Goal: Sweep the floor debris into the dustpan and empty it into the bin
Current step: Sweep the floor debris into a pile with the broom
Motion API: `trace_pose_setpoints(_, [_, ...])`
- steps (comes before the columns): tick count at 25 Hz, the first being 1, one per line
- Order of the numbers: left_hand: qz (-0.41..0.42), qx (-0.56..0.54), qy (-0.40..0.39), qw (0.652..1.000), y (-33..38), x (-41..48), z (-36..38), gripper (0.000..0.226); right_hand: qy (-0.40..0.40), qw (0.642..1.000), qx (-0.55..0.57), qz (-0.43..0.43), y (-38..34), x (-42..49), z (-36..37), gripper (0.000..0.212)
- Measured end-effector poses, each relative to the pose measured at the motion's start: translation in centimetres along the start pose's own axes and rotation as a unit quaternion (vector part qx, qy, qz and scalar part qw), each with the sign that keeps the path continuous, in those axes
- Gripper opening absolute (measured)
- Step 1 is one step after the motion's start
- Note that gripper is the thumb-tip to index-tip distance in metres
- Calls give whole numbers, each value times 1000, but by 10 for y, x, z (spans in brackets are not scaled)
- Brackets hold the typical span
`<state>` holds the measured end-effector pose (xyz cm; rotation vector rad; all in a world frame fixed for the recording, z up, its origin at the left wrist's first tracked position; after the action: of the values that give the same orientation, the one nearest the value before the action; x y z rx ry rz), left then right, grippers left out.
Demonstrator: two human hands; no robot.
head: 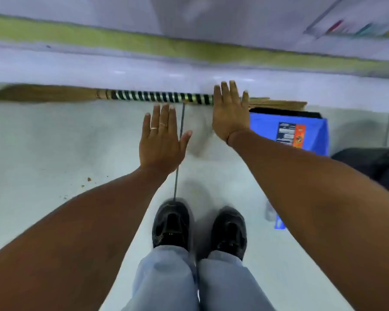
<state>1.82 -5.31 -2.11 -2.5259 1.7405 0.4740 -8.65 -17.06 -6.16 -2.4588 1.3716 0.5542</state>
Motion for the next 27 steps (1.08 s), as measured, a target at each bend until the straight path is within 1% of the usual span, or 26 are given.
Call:
trace_pose_setpoints(1, [-3,8,2,1000,1,4,6,73,-12,1000,-21,16,4,10,2,58])
trace_pose_setpoints(2, [-9,6,-11,1000,-8,14,39,73,-25,999,-19,14,-1,33,30,55])
trace_pose_setpoints(3, [-20,15,-21,999,-14,21,56,72,-19,999,-26,22,-2,47,42,50])
trace_pose_setpoints(6, [-20,26,-35,999,-15,17,59,69,14,998,-49,22,-10,45,26,38])
trace_pose_setpoints(8, [-43,16,-57,997,-13,5,39,69,19,999,-42,0,-14,28,-2,35])
trace_pose_setpoints(9, [-63,15,-64,996,-12,-6,22,69,7,999,-35,-29,-19,13,-19,34])
trace_pose_setpoints(10, [-81,4,-72,994,-10,-17,8,68,-22,997,-28,-75,-27,-3,-31,35])
trace_pose_setpoints(12, [-107,-15,-83,991,-5,-50,-40,68,-96,983,6,-155,-41,-43,-70,45])
trace_pose_setpoints(13, [-112,-19,-88,990,-2,-69,-63,68,-123,979,21,-159,-43,-61,-89,48])
trace_pose_setpoints(14, [-115,-20,-88,989,0,-88,-86,69,-135,980,35,-145,-42,-76,-107,49])
trace_pose_setpoints(17, [-139,-22,-83,987,-2,-141,-149,73,-131,988,57,-63,-40,-123,-148,57])
trace_pose_setpoints(18, [-151,-24,-86,985,-6,-155,-164,74,-126,989,56,-54,-46,-140,-156,61])
trace_pose_setpoints(20, [-175,-26,-89,980,-14,-178,-187,76,-136,987,48,-77,-67,-171,-162,57])
trace_pose_setpoints(24, [-189,-20,-81,978,-32,-210,-220,80,-226,969,50,-89,-114,-226,-153,53])
trace_pose_setpoints(27, [-185,-31,-79,979,-44,-226,-222,81,-235,966,17,-104,-136,-253,-139,51])
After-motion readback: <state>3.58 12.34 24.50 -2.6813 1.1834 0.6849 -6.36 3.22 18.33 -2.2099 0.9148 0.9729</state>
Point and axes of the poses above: each hand's wrist, its own x-axis towards the middle knuckle, its own z-axis out of the palm, y = z × x, the point moved 6 cm from there along x, towards the middle knuckle, and after that the axes turned 5 degrees about y, right-handed, at the moved point
